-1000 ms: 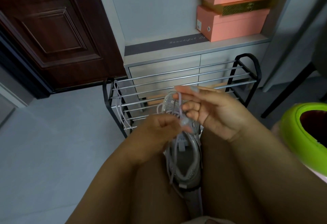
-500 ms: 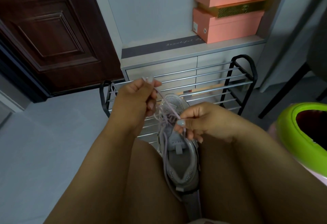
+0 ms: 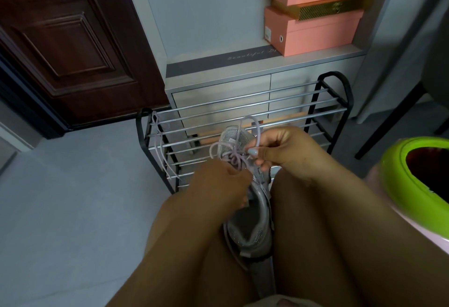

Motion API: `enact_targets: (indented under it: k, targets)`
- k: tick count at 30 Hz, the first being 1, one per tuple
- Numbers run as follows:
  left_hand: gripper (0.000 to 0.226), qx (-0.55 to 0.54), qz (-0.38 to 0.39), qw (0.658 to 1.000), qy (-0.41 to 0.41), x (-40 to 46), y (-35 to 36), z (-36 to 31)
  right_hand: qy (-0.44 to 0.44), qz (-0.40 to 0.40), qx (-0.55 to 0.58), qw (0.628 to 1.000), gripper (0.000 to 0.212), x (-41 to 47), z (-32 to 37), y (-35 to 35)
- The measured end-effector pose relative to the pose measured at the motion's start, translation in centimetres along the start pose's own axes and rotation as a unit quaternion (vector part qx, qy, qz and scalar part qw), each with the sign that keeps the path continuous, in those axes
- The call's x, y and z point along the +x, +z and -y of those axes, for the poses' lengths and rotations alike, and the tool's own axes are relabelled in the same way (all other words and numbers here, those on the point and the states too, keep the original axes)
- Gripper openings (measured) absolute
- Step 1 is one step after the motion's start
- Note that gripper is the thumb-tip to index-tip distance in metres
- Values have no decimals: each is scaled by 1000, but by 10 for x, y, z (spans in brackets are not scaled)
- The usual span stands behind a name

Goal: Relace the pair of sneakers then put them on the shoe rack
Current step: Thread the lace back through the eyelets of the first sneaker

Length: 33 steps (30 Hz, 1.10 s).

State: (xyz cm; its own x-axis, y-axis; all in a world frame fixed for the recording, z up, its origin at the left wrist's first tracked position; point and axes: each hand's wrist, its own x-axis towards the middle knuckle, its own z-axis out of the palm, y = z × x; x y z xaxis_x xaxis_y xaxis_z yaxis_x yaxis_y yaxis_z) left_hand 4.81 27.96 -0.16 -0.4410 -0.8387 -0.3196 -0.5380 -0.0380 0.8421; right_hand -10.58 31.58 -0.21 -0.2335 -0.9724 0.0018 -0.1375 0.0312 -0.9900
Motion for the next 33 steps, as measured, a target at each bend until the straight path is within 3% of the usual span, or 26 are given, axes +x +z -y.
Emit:
enact_targets:
  k: [3, 7, 10, 16, 33]
  targets:
    - [27, -34, 14, 999, -4, -1, 14, 10, 5, 11, -22, 1000, 5, -1, -2, 2]
    - [26, -247, 27, 966, -66, -9, 19, 6, 14, 23, -112, 993, 5, -3, -4, 4]
    - [22, -309, 15, 947, -89, -10, 18, 5, 13, 31, -164, 986, 10, -3, -3, 2]
    - [26, -306, 1, 946, -105, -11, 18, 5, 2, 44, -235, 971, 11, -2, -3, -1]
    - [27, -288, -12, 954, -84, -10, 21, 9, -32, 56, -231, 971, 21, -6, -2, 1]
